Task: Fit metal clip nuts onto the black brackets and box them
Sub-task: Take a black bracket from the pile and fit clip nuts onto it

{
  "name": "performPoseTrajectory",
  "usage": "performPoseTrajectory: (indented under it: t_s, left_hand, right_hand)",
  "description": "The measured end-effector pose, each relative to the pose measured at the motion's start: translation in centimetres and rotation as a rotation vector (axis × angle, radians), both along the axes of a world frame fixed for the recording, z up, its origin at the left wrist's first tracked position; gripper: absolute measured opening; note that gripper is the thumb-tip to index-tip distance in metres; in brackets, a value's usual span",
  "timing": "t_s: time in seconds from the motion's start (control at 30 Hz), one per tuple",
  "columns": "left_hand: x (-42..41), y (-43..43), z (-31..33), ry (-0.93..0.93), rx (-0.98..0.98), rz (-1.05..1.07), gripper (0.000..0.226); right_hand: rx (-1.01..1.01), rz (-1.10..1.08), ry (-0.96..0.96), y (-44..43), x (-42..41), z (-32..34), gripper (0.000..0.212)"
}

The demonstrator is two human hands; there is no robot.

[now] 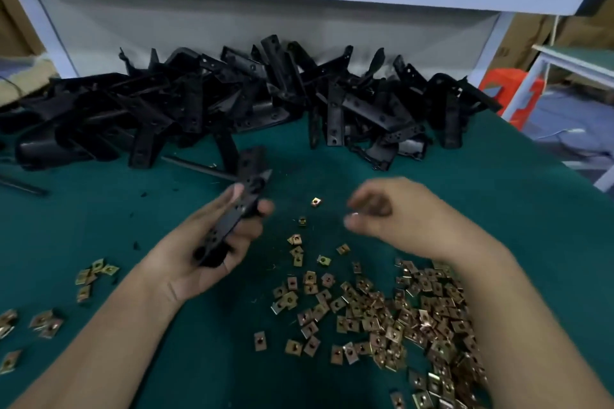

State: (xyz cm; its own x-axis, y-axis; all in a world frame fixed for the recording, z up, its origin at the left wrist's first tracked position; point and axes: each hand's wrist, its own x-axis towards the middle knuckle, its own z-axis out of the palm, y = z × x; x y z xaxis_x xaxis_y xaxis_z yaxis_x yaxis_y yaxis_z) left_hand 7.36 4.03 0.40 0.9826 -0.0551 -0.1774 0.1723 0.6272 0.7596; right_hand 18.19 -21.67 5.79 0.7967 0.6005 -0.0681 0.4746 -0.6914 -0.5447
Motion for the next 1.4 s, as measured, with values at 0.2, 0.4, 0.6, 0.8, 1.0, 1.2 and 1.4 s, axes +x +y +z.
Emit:
performPoseTrajectory:
  t_s: [0.2, 0.4, 0.6, 0.8, 1.0, 1.2, 1.4]
  left_hand:
    - [0.5, -0.6, -0.2, -0.07, -0.119, 0.183, 0.09]
    - [0.9, -0.9, -0.4, -0.036, -0.061, 0.305, 0.078]
    - [0.6, -0.6, -0.1, -0.029, -0.123, 0.275, 0.031]
    - [0.6, -0.7, 0.0, 0.01, -0.183, 0.269, 0.038]
    - [0.7, -1.6, -0.2, -0.015, -0.143, 0.146, 0.046]
    - [0.6, -2.2, -0.2, -0.07, -0.061, 0.081, 0.049]
    - [0.6, -2.6, -0.2, -0.096, -0.099, 0.067, 0.046]
  right_hand:
    - [-0.303, 0.196, 0.193, -1.4, -0.6, -0.6, 0.044]
    - [-0.198, 0.22, 0.236, -1.0, -0.7, -1.6, 0.015]
    - [-0.109, 0.197, 0.266, -0.9, -0.8, -1.8, 0.022]
    - [0.286, 0.147, 0.34, 0.2, -1.5, -1.3, 0.022]
    - [0.616, 0.104, 0.491, 2.8, -3.0, -1.9, 0.02]
    - [0.81, 0.025, 0.488, 4.2, -3.7, -2.5, 0.019]
    - [0.964, -0.043, 0.657, 5.3, -4.3, -2.8, 0.029]
